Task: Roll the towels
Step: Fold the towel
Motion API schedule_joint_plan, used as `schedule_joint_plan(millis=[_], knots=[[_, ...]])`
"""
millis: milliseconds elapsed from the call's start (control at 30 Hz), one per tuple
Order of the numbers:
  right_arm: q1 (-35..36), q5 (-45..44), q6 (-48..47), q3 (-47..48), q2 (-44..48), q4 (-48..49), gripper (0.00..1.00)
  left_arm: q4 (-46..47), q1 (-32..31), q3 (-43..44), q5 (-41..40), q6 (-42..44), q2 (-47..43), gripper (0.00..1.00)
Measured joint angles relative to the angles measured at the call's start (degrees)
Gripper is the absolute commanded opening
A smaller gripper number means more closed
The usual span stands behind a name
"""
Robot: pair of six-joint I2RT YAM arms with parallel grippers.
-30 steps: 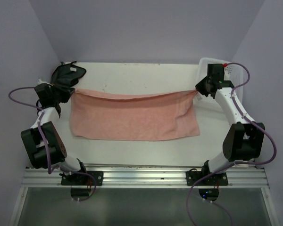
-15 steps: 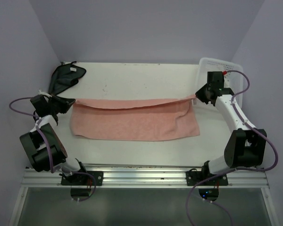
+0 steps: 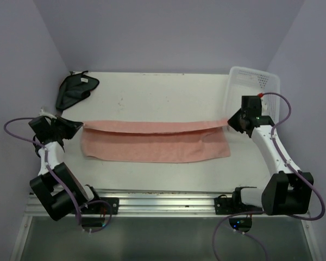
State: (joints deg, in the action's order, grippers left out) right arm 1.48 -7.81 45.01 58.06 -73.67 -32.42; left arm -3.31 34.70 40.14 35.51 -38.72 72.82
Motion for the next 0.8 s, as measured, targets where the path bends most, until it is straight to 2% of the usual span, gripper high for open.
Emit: schedule_joint_plan(millis=[300, 800], knots=[[0.0, 0.1, -2.1, -6.3, 5.7, -1.3, 0.0, -5.4, 2.1, -3.4, -2.8, 1.1, -9.3, 0.0], [0.0, -0.2, -4.3, -15.5, 14.0, -3.8, 0.0, -10.9, 2.5, -8.3, -8.2, 3.0, -17.8, 0.0]])
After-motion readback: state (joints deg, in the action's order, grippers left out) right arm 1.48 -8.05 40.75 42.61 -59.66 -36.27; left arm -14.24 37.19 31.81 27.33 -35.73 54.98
